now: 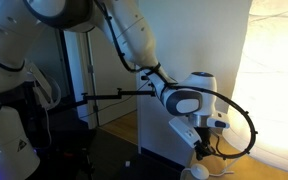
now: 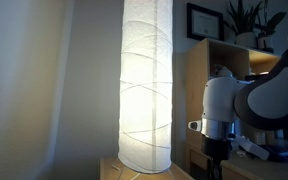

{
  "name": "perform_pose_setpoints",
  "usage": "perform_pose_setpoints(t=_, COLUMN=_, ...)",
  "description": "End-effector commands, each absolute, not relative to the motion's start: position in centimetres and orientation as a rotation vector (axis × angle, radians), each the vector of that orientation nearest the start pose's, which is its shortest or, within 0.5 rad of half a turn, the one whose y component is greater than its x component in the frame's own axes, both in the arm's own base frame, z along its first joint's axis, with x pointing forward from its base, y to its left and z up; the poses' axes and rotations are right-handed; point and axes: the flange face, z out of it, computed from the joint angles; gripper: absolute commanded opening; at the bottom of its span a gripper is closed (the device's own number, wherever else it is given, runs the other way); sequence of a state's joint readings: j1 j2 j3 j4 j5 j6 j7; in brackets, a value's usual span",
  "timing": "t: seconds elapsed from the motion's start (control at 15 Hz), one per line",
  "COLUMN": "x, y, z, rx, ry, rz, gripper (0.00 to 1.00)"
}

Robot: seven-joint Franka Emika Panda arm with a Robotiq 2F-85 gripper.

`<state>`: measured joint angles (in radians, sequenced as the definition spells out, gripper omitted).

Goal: Turn off the lamp

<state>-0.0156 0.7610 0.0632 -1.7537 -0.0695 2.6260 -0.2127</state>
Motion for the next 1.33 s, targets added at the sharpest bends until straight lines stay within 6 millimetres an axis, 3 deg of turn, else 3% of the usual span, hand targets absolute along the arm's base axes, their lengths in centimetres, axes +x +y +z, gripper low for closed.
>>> perform_pose_setpoints(t=0.0, x=67.5, y=2.5, z=14.9, rx=-3.125, ry=-0.481, rz=-0.248, gripper=0.00)
perform_pose_setpoints(t=0.27, x=67.5, y=1.8, z=14.9, rx=-3.134, ry=-0.441, rz=-0.253, gripper=0.00)
perform_pose_setpoints(t=0.33, x=65.5, y=6.9, z=19.4, rx=-3.034, ry=-0.323, rz=-0.337, gripper=0.00)
perform_pose_setpoints(t=0.47, x=65.4, y=9.5, z=20.9, rx=-2.965, ry=-0.231, rz=-0.418, gripper=0.00)
perform_pose_setpoints(t=0.73, x=64.3, y=15.7, z=26.8, rx=-2.776, ry=-0.078, rz=-0.632, gripper=0.00)
perform_pose_setpoints(t=1.0, x=63.3, y=19.0, z=30.2, rx=-2.611, ry=0.028, rz=-0.818, gripper=0.00)
perform_pose_setpoints(t=1.13, x=62.8, y=19.6, z=30.9, rx=-2.564, ry=0.062, rz=-0.863, gripper=0.00)
perform_pose_setpoints(t=1.27, x=63.7, y=20.3, z=30.1, rx=-2.584, ry=0.020, rz=-0.833, gripper=0.01)
